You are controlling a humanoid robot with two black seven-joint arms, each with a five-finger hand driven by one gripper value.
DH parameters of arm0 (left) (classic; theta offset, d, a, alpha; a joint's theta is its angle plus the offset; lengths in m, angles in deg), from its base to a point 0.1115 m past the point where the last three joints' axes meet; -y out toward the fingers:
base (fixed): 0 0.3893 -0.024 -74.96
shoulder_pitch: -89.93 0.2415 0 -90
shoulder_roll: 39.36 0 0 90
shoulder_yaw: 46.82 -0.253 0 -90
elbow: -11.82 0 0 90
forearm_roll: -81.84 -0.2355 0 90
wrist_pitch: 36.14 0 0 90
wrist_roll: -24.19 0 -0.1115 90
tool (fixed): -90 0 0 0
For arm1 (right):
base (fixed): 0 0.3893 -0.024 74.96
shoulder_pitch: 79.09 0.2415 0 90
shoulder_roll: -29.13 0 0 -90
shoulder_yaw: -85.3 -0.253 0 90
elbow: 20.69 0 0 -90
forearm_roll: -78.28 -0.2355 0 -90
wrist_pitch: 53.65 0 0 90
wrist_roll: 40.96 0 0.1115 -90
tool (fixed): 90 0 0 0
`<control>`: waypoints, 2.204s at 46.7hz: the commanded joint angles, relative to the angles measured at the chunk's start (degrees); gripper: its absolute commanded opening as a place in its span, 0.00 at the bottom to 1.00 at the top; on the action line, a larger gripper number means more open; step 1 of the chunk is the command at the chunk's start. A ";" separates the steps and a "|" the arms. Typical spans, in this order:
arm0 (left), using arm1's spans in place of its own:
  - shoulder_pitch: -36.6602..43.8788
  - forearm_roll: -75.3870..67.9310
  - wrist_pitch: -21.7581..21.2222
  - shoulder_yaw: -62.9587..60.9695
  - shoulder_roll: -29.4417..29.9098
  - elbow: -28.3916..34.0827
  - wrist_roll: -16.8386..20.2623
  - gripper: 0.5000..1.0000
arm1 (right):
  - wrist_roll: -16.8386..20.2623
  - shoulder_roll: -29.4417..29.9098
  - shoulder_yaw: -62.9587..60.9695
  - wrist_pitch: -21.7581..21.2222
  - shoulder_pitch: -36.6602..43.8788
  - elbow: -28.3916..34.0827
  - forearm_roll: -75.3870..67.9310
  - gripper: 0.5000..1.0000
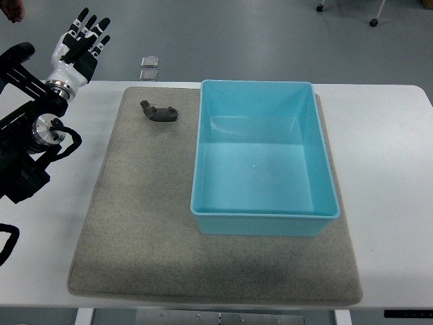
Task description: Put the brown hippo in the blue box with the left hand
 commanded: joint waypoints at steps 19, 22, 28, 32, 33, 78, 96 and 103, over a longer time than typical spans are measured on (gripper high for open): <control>-0.10 0.09 2.56 0.08 0.00 0.13 0.00 0.99 | 0.02 0.00 0.00 0.00 0.00 0.00 0.00 0.87; -0.19 0.09 2.56 0.08 0.00 0.31 0.00 0.99 | 0.02 0.00 0.00 0.00 0.00 0.00 0.00 0.87; -0.45 0.18 2.56 0.08 0.00 0.40 0.00 0.99 | 0.02 0.00 0.00 0.00 0.00 0.00 0.00 0.87; -0.45 0.18 2.56 0.08 0.00 0.49 0.00 0.99 | 0.02 0.00 0.00 0.00 0.00 0.00 0.00 0.87; -0.45 0.09 2.56 0.08 0.00 0.40 0.00 0.99 | 0.02 0.00 0.00 0.00 0.00 0.00 0.00 0.87; -1.33 -0.18 11.70 -3.34 0.62 0.66 -0.09 0.99 | 0.02 0.00 0.00 0.00 0.00 0.00 0.00 0.87; -4.67 -22.31 10.03 -6.42 1.50 0.40 0.00 0.95 | -0.07 0.00 0.00 0.00 -0.09 0.00 0.00 0.87; -5.99 -34.78 7.92 -7.30 1.50 -0.57 0.00 0.95 | 0.02 0.00 0.00 0.00 0.00 0.00 0.00 0.87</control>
